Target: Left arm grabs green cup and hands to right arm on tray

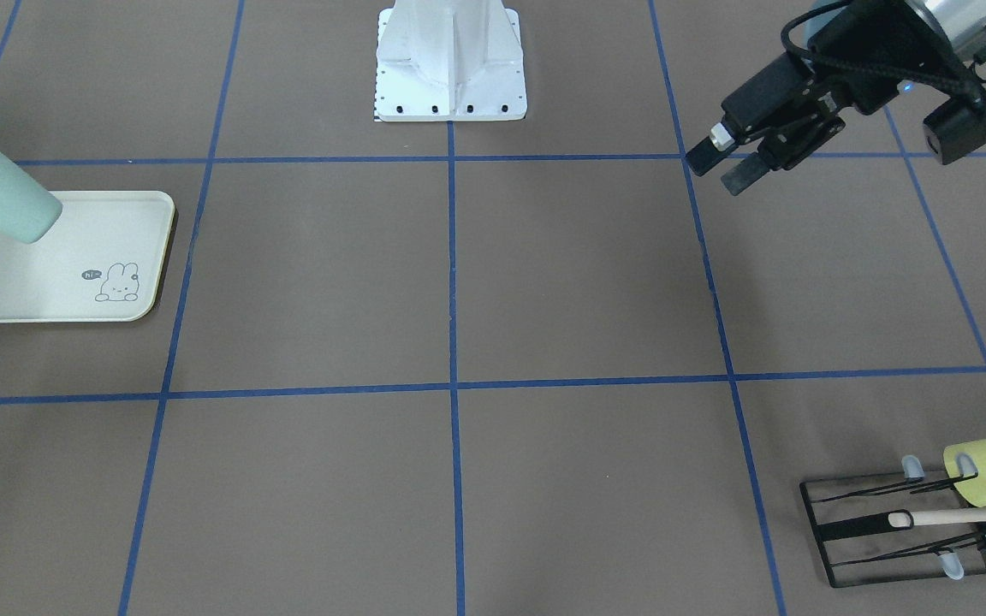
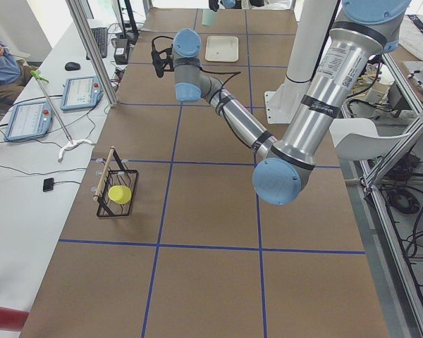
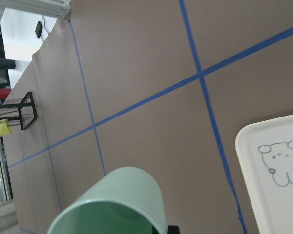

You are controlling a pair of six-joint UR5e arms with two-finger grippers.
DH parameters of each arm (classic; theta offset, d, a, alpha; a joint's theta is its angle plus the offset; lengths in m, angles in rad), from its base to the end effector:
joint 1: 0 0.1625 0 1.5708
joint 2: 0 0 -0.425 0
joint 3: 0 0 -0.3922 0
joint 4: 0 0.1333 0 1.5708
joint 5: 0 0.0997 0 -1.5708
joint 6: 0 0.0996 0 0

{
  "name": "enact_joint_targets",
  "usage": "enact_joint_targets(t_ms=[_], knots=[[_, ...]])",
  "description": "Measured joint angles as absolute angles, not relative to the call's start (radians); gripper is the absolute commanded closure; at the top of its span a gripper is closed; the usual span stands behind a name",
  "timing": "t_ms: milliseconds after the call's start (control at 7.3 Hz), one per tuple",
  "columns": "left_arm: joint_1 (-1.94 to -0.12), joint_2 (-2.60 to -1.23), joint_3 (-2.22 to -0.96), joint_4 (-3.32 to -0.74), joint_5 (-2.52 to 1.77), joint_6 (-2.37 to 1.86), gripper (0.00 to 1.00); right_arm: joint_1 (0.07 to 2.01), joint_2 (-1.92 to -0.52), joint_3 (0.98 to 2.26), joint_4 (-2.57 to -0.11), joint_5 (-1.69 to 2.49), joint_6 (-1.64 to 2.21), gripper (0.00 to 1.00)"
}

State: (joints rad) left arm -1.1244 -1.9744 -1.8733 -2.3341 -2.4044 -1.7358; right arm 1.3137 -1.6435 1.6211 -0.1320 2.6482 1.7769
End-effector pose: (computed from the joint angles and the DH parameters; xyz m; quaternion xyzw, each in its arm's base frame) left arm 0.1803 -0.5146 0.2065 0.0164 0.6824 -0.1908 0.7054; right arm -0.0635 -0.4209 0.5039 -0.0378 -0.6798 0.2072 0.7025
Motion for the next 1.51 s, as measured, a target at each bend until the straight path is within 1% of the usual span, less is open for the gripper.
enact_joint_targets(t_ms=[137, 411, 685, 959, 1233, 1507], knots=[[-1.139, -1.948, -1.874, -2.322, -2.402, -1.688, 0.0, 1.317, -1.658, 1.622, -0.202, 2.592, 1.714, 1.0], [-1.156, -1.922, -1.875, -2.3, -2.399, -1.635, 0.0, 1.305, -1.699, 1.624, -0.378, 2.498, 1.423, 1.0], [-1.163, -1.91, -1.88, -2.219, -2.396, -1.527, 0.0, 1.259, -1.762, 1.626, -0.513, 2.456, 1.138, 1.0], [-1.175, -1.882, -1.881, -2.173, -2.39, -1.416, 0.0, 1.201, -1.822, 1.63, -0.611, 2.451, 0.945, 1.0], [-1.183, -1.867, -1.89, -2.165, -2.387, -1.387, 0.0, 1.159, -1.843, 1.672, -0.727, 2.462, 0.864, 1.0], [-1.187, -1.847, -1.908, -2.164, -2.387, -1.384, 0.0, 1.127, -1.839, 1.744, -0.919, 2.461, 0.759, 1.0]])
